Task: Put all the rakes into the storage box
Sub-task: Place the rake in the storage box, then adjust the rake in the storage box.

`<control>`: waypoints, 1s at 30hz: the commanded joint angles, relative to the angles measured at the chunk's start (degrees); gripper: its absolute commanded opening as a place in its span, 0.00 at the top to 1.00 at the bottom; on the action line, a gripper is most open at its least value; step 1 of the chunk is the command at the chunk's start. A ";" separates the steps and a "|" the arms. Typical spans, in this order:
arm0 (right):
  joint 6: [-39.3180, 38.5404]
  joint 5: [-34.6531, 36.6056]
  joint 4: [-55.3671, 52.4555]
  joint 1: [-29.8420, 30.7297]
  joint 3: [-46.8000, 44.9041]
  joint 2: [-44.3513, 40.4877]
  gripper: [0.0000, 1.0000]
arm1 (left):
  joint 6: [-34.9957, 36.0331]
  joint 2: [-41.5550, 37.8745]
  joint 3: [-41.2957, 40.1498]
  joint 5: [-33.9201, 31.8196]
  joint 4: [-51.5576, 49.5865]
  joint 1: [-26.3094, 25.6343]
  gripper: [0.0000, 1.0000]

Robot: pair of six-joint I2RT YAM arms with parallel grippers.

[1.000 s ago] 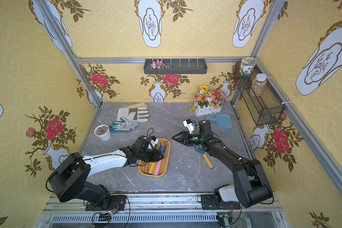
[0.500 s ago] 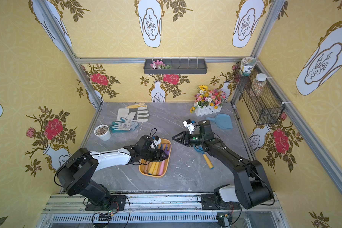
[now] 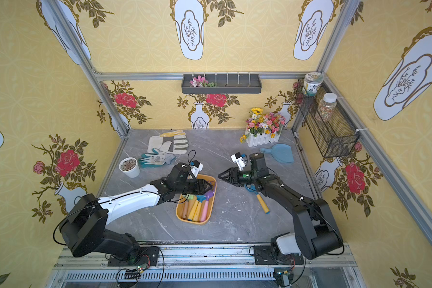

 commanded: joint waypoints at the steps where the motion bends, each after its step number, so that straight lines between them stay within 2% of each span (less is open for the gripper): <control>1: -5.43 4.38 -5.26 1.67 1.46 1.47 0.52 | 0.31 -0.67 0.66 -5.86 0.15 0.05 0.56; 5: -7.66 7.53 -7.77 4.62 1.97 4.00 0.57 | -0.27 -2.21 1.02 -10.34 0.81 0.77 0.56; 12: -7.33 9.33 -5.81 6.22 2.24 6.62 0.62 | -3.08 -1.21 1.91 -12.66 1.12 3.49 0.53; 16: -7.32 9.58 -5.85 6.43 3.50 7.84 0.62 | -3.86 -1.37 1.74 -13.17 2.38 4.09 0.50; 30: -6.83 8.28 -4.47 7.17 5.84 11.64 0.63 | -2.56 -1.58 2.78 -12.65 0.86 4.49 0.50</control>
